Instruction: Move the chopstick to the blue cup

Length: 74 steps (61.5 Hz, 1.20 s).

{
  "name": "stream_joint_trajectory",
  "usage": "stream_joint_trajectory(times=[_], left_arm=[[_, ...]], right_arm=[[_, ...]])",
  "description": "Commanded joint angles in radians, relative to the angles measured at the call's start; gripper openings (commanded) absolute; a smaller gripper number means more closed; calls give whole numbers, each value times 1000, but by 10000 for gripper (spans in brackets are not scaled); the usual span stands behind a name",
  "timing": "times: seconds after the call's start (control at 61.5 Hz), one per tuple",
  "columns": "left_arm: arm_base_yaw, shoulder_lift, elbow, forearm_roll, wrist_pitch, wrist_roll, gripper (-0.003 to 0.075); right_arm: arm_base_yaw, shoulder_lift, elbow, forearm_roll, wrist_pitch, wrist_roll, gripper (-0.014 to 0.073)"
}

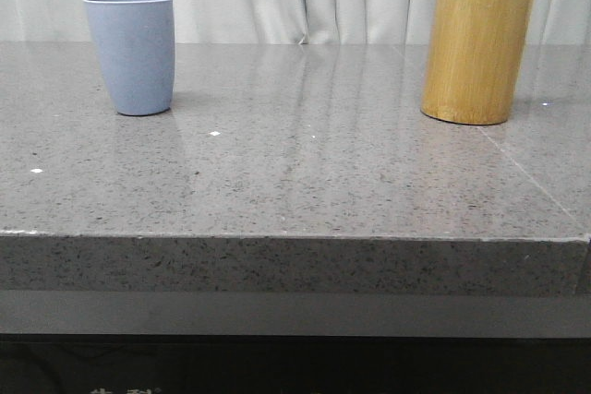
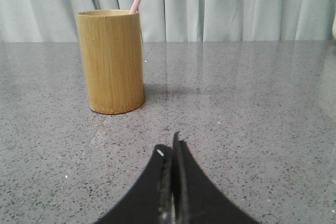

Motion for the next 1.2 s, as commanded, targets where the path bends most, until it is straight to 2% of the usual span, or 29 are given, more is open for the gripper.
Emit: stream_joint_trajectory(times=[0.0, 0.585, 0.764, 0.894, 1.187], left_arm=[[1, -23, 13, 0, -80, -7, -19], [1, -23, 13, 0, -80, -7, -19], [1, -23, -5, -1, -123, -4, -19], [1, -19, -106, -8, -68, -4, -19], [1, 84, -491, 18, 216, -3, -19]], right_arm=[[3, -22, -4, 2, -84, -4, -67], [3, -22, -4, 2, -85, -4, -67], [3, -22, -18, 18, -83, -4, -67], [3, -22, -123, 33, 11, -4, -67], [3, 112, -526, -1, 269, -4, -67]])
